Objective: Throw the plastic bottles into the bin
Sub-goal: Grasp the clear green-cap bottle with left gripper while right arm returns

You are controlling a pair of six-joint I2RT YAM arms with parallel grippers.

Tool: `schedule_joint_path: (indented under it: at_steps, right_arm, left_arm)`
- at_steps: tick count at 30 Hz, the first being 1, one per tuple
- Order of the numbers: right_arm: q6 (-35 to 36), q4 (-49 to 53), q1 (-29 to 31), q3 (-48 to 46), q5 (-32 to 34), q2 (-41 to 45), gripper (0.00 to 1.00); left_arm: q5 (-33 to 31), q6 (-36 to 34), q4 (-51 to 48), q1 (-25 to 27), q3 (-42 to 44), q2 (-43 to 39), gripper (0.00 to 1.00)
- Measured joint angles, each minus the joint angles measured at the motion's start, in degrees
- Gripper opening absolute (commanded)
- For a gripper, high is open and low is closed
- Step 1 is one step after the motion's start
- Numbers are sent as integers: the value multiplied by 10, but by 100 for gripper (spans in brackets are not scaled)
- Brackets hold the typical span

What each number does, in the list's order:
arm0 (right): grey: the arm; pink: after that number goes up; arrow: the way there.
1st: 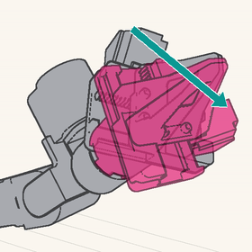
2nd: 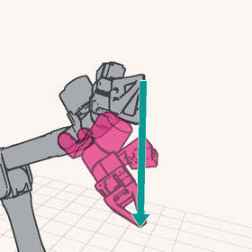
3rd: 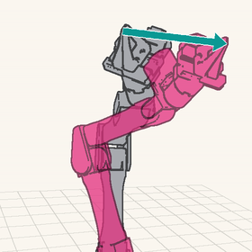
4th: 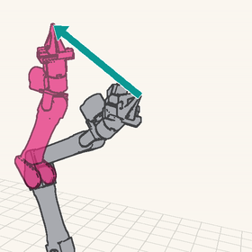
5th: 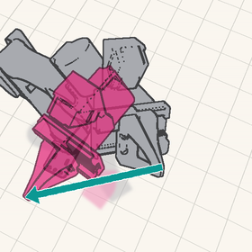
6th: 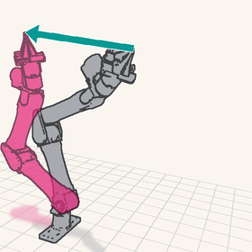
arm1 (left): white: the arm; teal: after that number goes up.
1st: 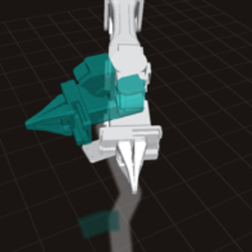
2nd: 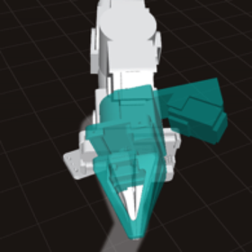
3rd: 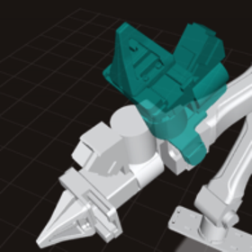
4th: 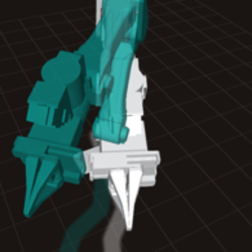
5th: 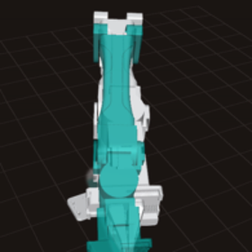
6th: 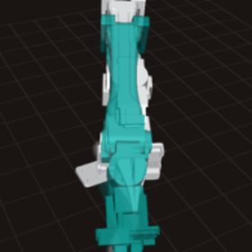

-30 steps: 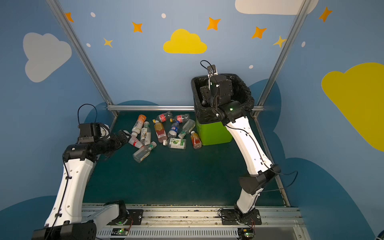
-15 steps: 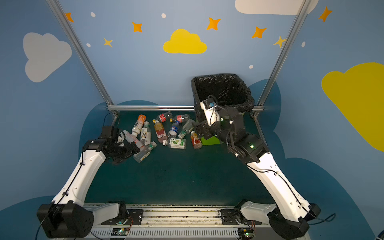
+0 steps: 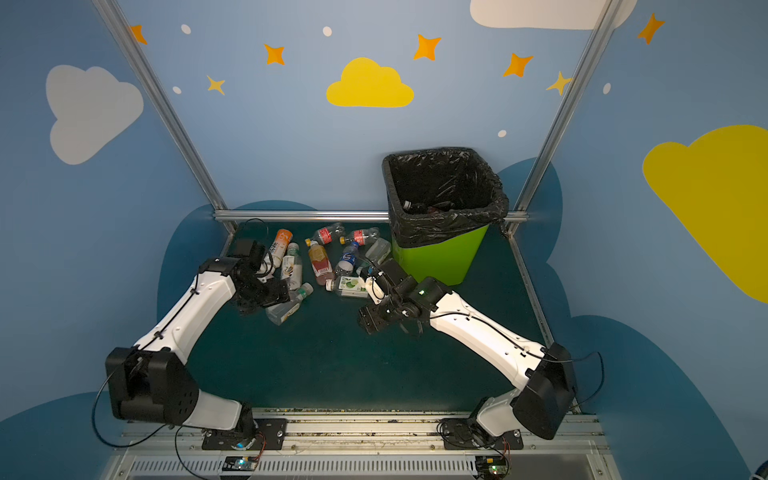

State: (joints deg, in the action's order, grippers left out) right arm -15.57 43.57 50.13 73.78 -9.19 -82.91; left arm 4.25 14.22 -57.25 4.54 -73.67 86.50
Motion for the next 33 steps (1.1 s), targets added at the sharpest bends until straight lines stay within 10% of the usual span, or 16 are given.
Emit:
schedule_joint_path:
  at_steps: [33]
  right_arm:
    - [-53, 26, 3, -29, 39, 30, 78]
  left_arm:
    - [-61, -134, -19, 17, -120, 254, 97]
